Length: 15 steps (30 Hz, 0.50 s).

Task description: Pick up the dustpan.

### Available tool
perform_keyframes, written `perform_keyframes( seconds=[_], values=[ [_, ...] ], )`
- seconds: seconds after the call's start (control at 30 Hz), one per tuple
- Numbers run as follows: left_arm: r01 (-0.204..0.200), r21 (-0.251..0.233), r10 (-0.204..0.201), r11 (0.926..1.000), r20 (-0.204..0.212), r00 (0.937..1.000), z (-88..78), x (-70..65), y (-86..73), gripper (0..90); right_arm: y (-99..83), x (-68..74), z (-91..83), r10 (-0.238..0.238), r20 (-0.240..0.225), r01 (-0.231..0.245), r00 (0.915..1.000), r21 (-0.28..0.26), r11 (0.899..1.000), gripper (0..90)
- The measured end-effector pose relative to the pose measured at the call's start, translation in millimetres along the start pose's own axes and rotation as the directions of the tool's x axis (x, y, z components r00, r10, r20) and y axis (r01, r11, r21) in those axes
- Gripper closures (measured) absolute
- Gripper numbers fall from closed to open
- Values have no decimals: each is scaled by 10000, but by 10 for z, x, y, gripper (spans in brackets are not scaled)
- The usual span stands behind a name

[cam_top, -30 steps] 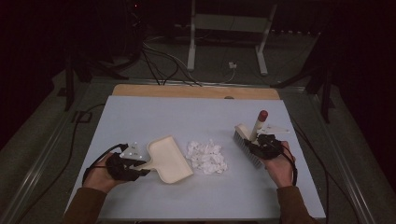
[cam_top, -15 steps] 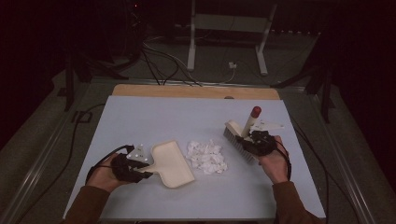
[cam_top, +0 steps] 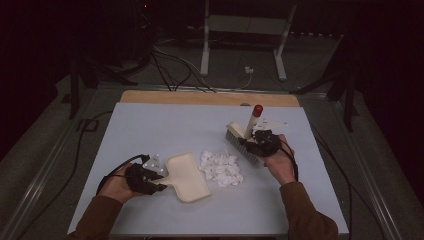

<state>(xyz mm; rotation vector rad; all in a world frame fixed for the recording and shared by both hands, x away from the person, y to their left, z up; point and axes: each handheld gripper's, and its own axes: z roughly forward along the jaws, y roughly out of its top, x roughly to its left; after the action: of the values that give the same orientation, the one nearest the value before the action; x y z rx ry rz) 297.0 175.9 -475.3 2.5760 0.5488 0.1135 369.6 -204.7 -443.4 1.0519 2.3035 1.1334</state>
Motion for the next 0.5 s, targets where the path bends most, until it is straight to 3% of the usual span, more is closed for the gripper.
perform_keyframes(
  seconds=[0.2, 0.5],
  values=[
    [-44, 65, 44, 10000, 21, 10000, 35, 32, 47, 669, 3, -23, 100, -74, -21, 74, 10000, 249, 9997, 673],
    [-162, 139, 160, 9998, 107, 9998, 51, 59, 94, 669, -28, 23, 235, -625, -274, 641, 9977, 615, 9960, 673]
  ],
)
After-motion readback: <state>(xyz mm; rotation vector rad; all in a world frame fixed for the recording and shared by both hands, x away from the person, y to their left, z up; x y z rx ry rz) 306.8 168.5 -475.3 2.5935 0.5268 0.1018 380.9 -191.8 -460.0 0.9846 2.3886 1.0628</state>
